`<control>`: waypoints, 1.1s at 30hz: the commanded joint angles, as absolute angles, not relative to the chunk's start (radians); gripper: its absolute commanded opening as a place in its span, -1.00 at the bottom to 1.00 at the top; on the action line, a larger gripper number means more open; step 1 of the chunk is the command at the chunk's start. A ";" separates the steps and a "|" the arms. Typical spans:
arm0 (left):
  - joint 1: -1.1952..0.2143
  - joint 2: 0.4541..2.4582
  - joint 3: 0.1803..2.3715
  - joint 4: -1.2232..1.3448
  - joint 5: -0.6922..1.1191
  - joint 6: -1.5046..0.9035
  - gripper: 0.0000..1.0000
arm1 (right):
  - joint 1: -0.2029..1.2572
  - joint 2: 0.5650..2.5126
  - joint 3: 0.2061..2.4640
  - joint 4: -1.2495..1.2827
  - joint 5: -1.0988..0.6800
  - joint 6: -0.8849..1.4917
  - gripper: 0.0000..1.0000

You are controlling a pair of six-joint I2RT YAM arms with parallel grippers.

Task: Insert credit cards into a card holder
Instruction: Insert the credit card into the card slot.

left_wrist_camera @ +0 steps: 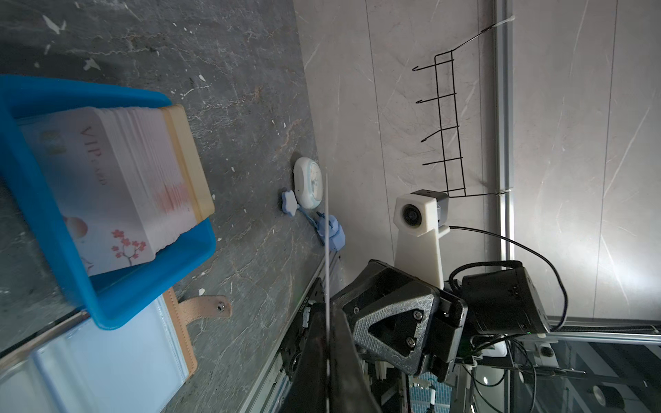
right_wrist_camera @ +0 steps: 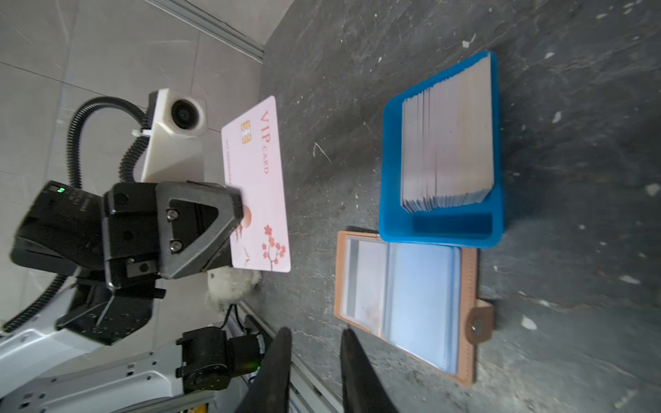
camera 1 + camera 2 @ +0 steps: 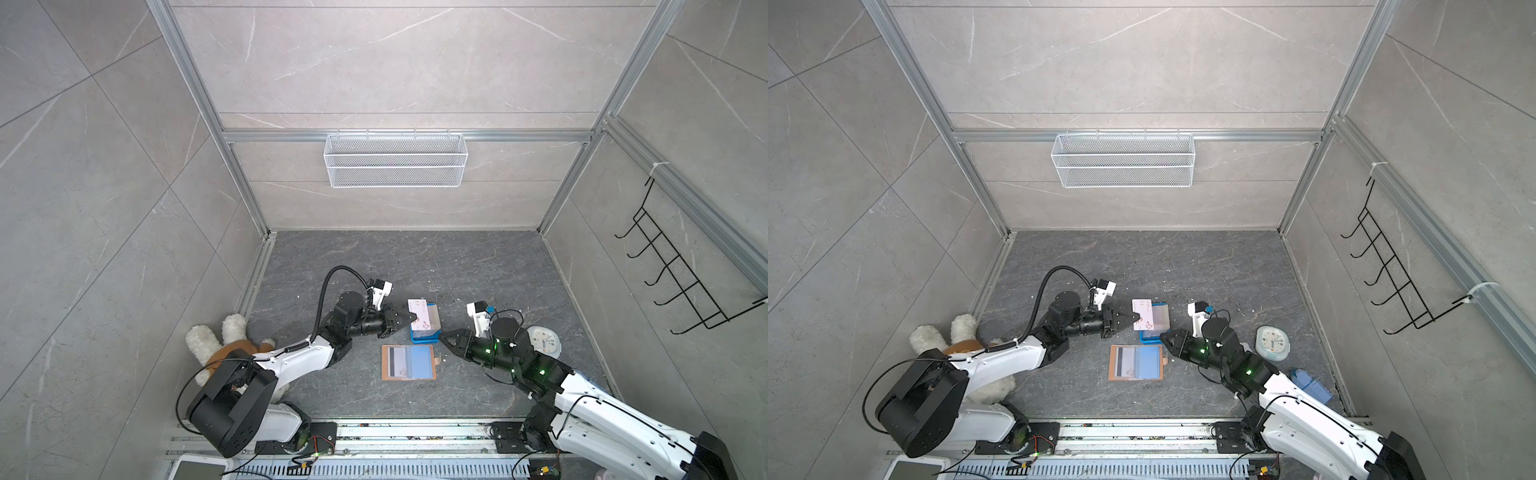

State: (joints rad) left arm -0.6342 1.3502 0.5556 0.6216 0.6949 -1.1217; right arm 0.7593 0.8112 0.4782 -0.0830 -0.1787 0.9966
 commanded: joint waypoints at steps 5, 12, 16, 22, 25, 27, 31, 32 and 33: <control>-0.632 1.240 0.478 0.465 0.696 -1.020 -1.00 | 0.947 0.870 0.540 -0.323 0.125 0.944 -0.46; -0.632 1.193 0.389 0.415 0.677 -0.984 -1.00 | 1.097 1.033 0.600 -0.374 0.265 0.988 -0.51; -0.633 1.189 0.350 0.422 0.667 -0.984 -1.00 | 1.122 1.103 0.612 -0.380 0.270 1.006 -0.53; -0.635 1.149 0.324 0.416 0.634 -0.986 -1.00 | 1.127 1.145 0.596 -0.370 0.236 1.009 -0.57; -0.639 1.149 0.322 0.405 0.623 -0.983 -1.00 | 1.127 1.157 0.574 -0.349 0.219 1.018 -0.57; -0.646 1.153 0.320 0.404 0.615 -0.985 -1.00 | 1.127 1.165 0.557 -0.331 0.209 1.026 -0.57; -0.659 1.155 0.313 0.405 0.590 -0.986 -1.00 | 1.127 1.175 0.524 -0.300 0.190 1.049 -0.58; -0.663 1.156 0.312 0.405 0.582 -0.986 -1.00 | 1.127 1.175 0.515 -0.294 0.187 1.056 -0.58; -0.665 1.157 0.309 0.403 0.573 -0.986 -1.00 | 1.127 1.175 0.506 -0.289 0.185 1.061 -0.57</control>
State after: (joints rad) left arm -0.6571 1.1656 0.3145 0.3954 0.6018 -1.0172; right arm 1.1217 1.1664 0.5358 -0.3103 0.1974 1.0279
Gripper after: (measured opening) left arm 0.045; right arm 0.213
